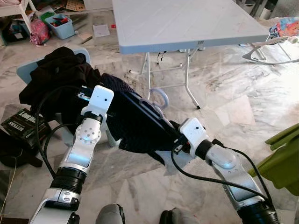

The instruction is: Hang hanger

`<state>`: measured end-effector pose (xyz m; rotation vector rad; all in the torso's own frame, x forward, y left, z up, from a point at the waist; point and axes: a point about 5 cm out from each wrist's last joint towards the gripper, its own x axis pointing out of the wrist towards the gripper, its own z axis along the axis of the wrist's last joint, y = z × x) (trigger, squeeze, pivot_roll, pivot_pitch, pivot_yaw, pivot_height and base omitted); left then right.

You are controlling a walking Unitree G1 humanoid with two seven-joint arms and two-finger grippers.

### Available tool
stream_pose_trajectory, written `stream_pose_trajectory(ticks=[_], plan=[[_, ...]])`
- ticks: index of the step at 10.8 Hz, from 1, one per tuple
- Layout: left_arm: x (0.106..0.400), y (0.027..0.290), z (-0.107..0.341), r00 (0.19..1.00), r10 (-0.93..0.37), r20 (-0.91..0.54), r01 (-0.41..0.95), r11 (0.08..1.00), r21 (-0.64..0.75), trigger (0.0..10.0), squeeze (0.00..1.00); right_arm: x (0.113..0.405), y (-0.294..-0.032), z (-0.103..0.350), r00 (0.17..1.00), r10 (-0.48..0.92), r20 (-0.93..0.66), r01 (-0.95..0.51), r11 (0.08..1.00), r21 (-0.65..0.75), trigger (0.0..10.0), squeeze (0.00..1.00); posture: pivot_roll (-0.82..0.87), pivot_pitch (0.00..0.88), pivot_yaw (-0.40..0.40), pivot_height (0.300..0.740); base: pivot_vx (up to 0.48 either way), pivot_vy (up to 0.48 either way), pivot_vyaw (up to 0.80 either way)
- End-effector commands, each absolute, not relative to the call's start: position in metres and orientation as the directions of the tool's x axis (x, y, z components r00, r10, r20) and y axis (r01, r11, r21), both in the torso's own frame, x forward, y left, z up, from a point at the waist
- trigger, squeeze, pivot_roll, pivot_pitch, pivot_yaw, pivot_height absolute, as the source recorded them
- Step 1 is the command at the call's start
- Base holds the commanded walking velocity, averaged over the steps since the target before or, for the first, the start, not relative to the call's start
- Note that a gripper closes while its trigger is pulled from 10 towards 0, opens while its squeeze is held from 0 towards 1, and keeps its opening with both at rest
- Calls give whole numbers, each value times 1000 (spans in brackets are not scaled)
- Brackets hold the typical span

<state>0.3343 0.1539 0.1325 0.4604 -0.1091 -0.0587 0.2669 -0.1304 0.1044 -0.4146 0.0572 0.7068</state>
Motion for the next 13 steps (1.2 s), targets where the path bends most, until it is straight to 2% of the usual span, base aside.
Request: stream_pose_trajectory(ticks=[1,2,4,5,7,9,12,13], plan=[[338,163,142,991,-48,121,-11,896,443,0,0,272,-141,107,791,583,-187,-603,690,-401,10000,0,-49,102,-16,740,0,0,0],[338,166,148,990,-43,134,-20,899,438,0,0,276,-153,104,812,541,-219,-574,672,-467,10000,0,-49,101,-16,740,0,0,0],[338,174,151,990,-21,136,-41,898,438,0,0,276,-176,98,798,525,-297,-589,573,-570,10000,0,-49,102,-16,740,0,0,0],[338,184,151,992,9,130,-65,897,438,0,0,277,-202,98,809,485,-333,-581,567,-584,10000,0,-54,103,-17,740,0,0,0],[339,196,151,992,57,112,-99,905,413,0,0,263,-236,97,741,509,-438,-665,472,-578,10000,0,-61,105,-14,740,0,0,0],[342,214,145,989,141,46,-148,937,317,0,0,247,-259,117,650,604,-460,-748,405,-525,10000,0,-72,105,-8,740,0,0,0],[342,227,143,984,176,15,-173,940,294,0,0,240,-285,155,583,682,-441,-808,431,-401,10000,0,-80,105,-4,740,0,0,0],[343,225,138,984,175,-12,-167,953,253,0,0,249,-283,171,611,705,-361,-785,481,-389,10000,0,-85,103,-7,740,0,0,0]])
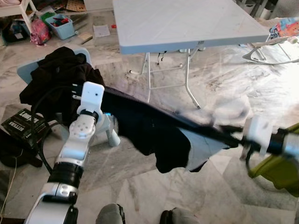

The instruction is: Hang hanger

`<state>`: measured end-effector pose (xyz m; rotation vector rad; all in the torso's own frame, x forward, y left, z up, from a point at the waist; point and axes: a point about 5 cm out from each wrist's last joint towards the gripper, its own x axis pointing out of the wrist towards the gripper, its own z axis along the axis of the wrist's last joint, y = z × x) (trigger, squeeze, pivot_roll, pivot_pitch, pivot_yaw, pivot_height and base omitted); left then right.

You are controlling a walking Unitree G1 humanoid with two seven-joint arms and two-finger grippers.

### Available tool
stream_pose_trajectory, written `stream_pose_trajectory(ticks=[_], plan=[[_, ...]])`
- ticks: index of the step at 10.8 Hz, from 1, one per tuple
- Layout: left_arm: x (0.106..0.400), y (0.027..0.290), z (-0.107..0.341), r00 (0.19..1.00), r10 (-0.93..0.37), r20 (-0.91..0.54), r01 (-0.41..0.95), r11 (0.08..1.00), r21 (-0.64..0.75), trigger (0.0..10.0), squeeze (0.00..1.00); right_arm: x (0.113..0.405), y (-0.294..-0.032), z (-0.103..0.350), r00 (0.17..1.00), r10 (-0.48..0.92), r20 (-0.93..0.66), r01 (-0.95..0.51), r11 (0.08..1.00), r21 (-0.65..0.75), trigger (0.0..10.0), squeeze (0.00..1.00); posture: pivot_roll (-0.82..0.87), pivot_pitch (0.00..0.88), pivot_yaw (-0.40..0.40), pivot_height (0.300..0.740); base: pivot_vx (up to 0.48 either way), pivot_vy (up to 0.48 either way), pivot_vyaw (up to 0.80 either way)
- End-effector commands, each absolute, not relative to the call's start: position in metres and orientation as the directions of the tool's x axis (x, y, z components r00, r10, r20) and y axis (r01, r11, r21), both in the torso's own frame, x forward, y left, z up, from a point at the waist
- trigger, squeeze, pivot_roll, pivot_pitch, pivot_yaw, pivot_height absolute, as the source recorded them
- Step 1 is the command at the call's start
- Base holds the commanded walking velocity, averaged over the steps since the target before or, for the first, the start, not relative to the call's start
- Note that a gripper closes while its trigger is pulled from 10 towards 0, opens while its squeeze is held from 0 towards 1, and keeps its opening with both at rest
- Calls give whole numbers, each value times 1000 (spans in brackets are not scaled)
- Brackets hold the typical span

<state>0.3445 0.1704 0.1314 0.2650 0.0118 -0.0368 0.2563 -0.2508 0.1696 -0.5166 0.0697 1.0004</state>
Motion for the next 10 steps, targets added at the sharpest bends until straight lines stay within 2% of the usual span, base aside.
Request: stream_pose_trajectory(ticks=[1,2,3,4,5,7,8,9,10], plan=[[343,213,133,989,143,-28,-133,964,231,0,0,261,-270,180,652,718,-243,-747,554,-368,10000,0,-84,101,-9,740,0,0,0],[341,191,129,996,83,-34,-75,977,200,0,0,275,-243,184,715,696,-69,-674,659,-335,10000,0,-73,98,-13,740,0,0,0],[339,173,126,998,41,-37,-34,983,179,0,0,282,-219,181,752,657,51,-634,743,-215,10000,0,-71,98,-13,740,0,0,0],[336,158,123,999,-2,-44,9,987,157,0,0,281,-190,176,763,631,139,-624,776,-95,10000,0,-61,97,-15,740,0,0,0],[334,149,121,998,-28,-49,35,988,149,0,0,279,-172,173,769,614,177,-619,785,-33,10000,0,-60,97,-13,740,0,0,0],[327,133,110,990,-98,-97,112,982,151,0,0,288,-153,176,858,451,246,-481,874,74,10000,0,-58,94,-15,740,0,0,0],[323,127,103,983,-131,-126,150,977,154,0,0,291,-148,178,873,426,239,-464,876,133,10000,0,-60,92,-19,740,0,0,0],[323,126,104,984,-133,-120,152,975,162,0,0,287,-144,174,849,485,209,-510,855,90,10000,0,-60,92,-19,740,0,0,0],[323,127,105,977,-170,-130,192,963,189,4275,0,276,-144,161,775,625,96,-620,781,-78,10000,0,-57,92,-23,740,0,0,0]])
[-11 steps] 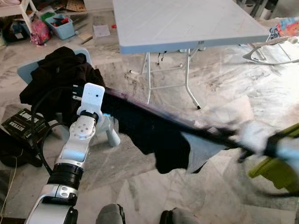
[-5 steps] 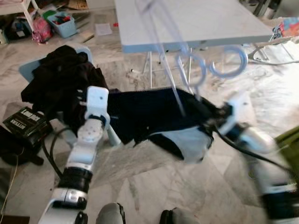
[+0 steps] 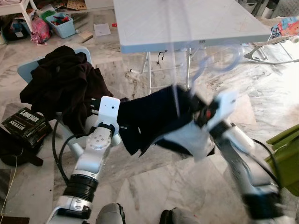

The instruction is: Hang hanger

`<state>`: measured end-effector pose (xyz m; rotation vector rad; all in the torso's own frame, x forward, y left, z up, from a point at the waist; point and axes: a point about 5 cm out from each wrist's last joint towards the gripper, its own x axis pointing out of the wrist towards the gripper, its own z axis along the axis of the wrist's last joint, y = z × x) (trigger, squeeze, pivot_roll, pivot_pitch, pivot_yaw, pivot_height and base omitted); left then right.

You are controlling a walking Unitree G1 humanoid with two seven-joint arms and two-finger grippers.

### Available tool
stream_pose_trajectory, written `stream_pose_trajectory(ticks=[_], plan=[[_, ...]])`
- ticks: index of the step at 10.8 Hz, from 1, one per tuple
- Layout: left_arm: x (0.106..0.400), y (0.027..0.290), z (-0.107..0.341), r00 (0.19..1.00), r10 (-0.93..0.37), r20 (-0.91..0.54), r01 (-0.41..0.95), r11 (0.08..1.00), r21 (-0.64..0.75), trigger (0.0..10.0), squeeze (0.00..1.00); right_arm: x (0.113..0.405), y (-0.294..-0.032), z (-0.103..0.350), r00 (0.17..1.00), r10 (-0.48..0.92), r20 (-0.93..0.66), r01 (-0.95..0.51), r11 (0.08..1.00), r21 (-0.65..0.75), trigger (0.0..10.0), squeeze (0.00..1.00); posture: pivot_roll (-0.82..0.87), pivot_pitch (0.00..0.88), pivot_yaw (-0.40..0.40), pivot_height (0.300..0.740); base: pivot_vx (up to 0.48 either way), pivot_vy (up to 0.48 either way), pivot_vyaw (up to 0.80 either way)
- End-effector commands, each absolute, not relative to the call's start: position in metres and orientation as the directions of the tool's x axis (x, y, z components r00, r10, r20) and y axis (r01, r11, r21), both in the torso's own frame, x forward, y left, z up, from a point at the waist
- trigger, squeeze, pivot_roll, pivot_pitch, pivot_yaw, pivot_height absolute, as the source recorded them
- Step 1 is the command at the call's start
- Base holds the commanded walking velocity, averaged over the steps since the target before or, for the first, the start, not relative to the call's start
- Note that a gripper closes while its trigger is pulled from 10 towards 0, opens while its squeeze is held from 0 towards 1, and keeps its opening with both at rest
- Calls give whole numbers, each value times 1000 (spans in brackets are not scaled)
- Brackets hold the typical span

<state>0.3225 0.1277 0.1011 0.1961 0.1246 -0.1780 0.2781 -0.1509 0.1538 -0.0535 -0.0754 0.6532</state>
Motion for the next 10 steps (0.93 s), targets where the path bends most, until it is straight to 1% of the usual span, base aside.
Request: stream_pose_trajectory(ticks=[1,2,4,5,6,7,8,9,10], plan=[[320,125,99,956,-237,-172,274,932,237,10000,1000,272,-152,151,735,678,3,-665,722,-191,10000,0,-58,92,-24,740,0,0,0],[316,125,96,938,-291,-190,335,903,269,10000,1000,271,-160,147,704,707,-64,-695,669,-262,10000,0,-60,94,-24,740,0,0,0],[308,122,92,880,-414,-235,473,816,331,10000,1000,273,-176,142,680,713,-173,-720,602,-345,10000,0,-61,96,-25,740,0,0,0],[300,123,88,829,-489,-272,558,755,344,10000,1000,276,-190,140,632,721,-284,-753,487,-442,10000,0,-61,96,-25,740,0,0,0],[299,123,89,827,-495,-267,562,749,353,10000,1000,276,-192,136,610,720,-332,-765,426,-483,10000,0,-61,96,-25,740,0,0,0],[294,116,95,799,-550,-244,602,722,341,10000,1000,274,-196,133,580,714,-393,-782,353,-513,10000,0,-52,104,-29,740,0,0,0],[287,109,99,740,-627,-243,670,659,343,10000,1000,275,-200,130,570,698,-434,-787,311,-533,10000,0,-52,104,-29,740,0,0,0],[271,98,101,617,-737,-277,780,526,337,10000,1000,279,-203,130,573,677,-463,-780,275,-563,10000,0,-51,107,-31,740,0,0,0],[261,94,102,551,-780,-296,825,457,332,10000,1000,283,-205,130,573,662,-483,-775,247,-581,10000,0,-50,108,-30,740,0,0,0]])
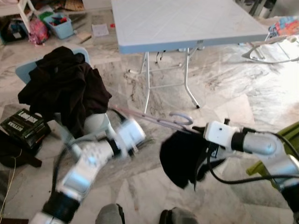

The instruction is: Hang hanger

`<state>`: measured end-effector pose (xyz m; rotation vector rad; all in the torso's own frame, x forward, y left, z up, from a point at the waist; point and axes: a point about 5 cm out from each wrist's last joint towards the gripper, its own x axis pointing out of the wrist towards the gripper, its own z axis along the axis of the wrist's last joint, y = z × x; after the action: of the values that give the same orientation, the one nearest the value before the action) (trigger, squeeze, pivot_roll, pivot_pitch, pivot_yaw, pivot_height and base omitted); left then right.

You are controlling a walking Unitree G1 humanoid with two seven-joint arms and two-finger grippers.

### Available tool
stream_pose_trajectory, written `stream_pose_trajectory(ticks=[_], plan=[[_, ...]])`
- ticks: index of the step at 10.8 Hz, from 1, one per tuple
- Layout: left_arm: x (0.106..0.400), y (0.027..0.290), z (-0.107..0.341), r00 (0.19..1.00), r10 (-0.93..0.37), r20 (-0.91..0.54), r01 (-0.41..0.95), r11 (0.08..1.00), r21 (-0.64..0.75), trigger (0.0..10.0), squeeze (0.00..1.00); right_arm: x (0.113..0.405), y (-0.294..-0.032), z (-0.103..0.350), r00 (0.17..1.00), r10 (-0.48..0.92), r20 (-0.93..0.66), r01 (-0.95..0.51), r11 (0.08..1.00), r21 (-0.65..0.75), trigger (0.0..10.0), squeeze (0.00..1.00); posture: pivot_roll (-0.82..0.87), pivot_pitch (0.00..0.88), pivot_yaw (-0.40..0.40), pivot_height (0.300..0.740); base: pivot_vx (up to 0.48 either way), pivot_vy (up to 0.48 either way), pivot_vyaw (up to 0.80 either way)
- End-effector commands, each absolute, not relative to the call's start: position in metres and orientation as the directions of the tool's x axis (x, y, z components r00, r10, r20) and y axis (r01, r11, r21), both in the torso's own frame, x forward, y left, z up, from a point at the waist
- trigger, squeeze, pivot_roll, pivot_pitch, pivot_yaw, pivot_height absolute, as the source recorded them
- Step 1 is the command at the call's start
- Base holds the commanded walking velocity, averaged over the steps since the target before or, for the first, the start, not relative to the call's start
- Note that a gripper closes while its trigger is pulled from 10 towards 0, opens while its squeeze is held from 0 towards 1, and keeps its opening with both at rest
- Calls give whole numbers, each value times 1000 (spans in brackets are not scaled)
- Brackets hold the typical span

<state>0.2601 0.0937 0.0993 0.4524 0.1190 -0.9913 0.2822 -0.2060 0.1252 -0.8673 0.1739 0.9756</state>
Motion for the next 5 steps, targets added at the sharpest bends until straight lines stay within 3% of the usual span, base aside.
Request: stream_pose_trajectory(ticks=[1,3,5], plan=[[256,93,105,514,-803,-300,850,431,304,10000,1000,285,-206,129,576,650,-496,-773,237,-588,10000,0,-49,109,-31,740,0,0,0],[253,91,118,479,-833,-278,864,392,316,10000,1000,294,-199,120,588,635,-501,-755,208,-622,10000,0,-42,111,-35,740,0,0,0],[261,100,136,501,-827,-254,830,376,413,10000,1000,298,-200,111,579,607,-544,-761,164,-627,10000,0,-43,110,-33,740,0,0,0]])
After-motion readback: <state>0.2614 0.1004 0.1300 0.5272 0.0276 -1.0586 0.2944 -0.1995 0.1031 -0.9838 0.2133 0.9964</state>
